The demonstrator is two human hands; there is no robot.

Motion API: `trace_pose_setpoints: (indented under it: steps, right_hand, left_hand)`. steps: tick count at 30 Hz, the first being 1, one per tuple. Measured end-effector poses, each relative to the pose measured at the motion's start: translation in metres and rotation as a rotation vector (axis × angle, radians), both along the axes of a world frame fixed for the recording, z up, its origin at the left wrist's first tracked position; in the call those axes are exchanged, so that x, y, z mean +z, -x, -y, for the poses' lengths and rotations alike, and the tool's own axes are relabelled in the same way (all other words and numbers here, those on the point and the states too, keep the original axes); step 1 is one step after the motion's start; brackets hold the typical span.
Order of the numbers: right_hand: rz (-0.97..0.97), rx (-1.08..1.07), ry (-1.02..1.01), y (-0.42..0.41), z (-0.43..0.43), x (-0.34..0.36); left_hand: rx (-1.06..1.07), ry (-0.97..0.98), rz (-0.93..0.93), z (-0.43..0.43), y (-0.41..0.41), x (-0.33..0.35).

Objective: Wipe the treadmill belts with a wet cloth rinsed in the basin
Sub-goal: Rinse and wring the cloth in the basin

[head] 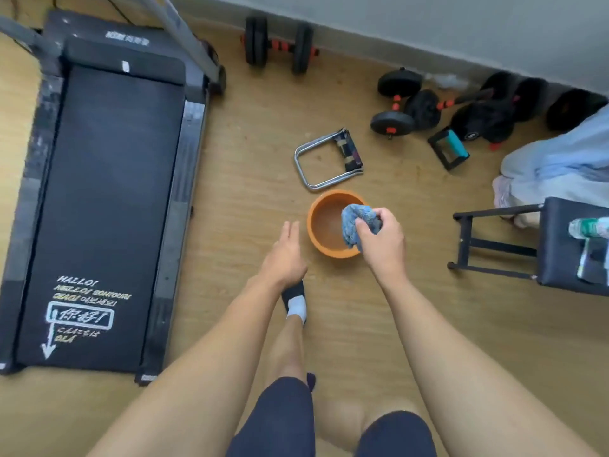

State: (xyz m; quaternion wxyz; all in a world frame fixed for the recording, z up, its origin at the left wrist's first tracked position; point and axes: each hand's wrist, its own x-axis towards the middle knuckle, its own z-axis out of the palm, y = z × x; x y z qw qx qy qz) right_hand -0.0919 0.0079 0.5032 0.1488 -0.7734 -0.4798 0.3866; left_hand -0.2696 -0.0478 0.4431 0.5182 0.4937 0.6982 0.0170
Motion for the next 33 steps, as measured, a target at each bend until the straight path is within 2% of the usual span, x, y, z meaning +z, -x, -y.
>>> trace_pose_setpoints:
  steps: [4,8,11,14,17,20,22,24,26,28,29,31,33]
  right_hand:
    - [-0.033,0.01,0.094,-0.034,-0.042,-0.057]
    - [-0.048,-0.016,0.19,-0.064,-0.067,-0.136]
    - [-0.065,-0.002,0.341,-0.097,-0.053,-0.219]
    - [-0.093,-0.009,0.476,-0.133,-0.04,-0.303]
    - [-0.14,0.022,0.528,-0.154,-0.044,-0.374]
    - [-0.228,0.114,0.524,-0.163,-0.065,-0.436]
    - [-0.306,0.112,0.525,-0.167,-0.083,-0.469]
    - [-0.362,0.122,0.532,-0.169,-0.1,-0.496]
    - [-0.42,0.151,0.582,-0.172,-0.115,-0.525]
    - [-0.488,0.164,0.67,-0.174,-0.128,-0.555]
    - [-0.508,0.161,0.71,-0.173,-0.131,-0.57]
    - [-0.489,0.187,0.712,-0.174,-0.135,-0.596]
    - [-0.32,0.333,0.54,-0.178,-0.139,-0.623]
  left_hand:
    - [0.094,-0.056,0.029,-0.04,-0.028,-0.038]
    - [0.176,-0.029,0.035,-0.063,-0.056,-0.1]
    - [0.173,0.05,0.04,-0.065,-0.07,-0.168]
    - [0.254,0.082,-0.03,-0.064,-0.077,-0.242]
    - [0.341,0.135,-0.091,-0.048,-0.099,-0.315]
    - [0.409,0.093,-0.041,-0.039,-0.138,-0.385]
    - [0.536,0.036,0.04,-0.047,-0.169,-0.425]
    - [0.81,0.039,0.158,-0.067,-0.192,-0.45]
    - [1.044,0.211,0.334,-0.085,-0.21,-0.472]
    - [0.983,0.263,0.44,-0.097,-0.219,-0.5]
    - [0.936,0.247,0.433,-0.101,-0.221,-0.514]
    - [0.812,0.13,0.32,-0.108,-0.22,-0.541]
    - [0.54,0.034,0.123,-0.118,-0.214,-0.562]
